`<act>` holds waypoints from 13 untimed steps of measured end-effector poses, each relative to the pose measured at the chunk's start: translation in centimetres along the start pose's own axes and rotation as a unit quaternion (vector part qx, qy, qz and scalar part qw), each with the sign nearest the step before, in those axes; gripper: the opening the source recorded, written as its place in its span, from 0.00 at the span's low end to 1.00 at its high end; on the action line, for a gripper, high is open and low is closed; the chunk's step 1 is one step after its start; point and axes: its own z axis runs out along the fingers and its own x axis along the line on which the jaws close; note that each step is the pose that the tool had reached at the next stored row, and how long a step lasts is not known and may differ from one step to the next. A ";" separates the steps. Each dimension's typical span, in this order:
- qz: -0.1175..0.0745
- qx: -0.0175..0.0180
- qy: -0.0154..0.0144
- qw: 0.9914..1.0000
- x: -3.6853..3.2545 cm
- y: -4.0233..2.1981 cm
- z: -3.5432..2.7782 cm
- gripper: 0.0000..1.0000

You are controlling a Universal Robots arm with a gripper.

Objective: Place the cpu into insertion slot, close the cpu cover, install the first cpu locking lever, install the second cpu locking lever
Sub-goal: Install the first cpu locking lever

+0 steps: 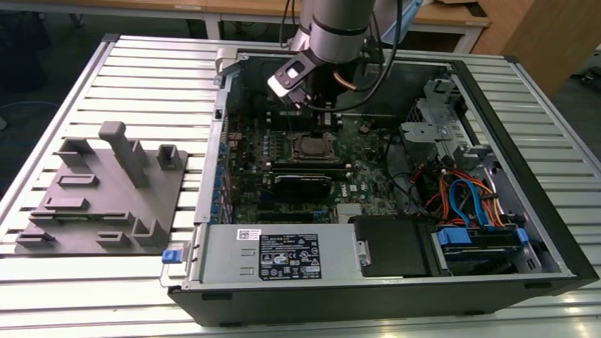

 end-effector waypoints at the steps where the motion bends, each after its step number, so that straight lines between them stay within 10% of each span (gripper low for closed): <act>1: 0.000 0.000 0.000 1.000 0.00 0.00 -0.04 0.11; 13: 0.000 0.000 0.000 1.000 0.00 -0.01 -0.54 0.11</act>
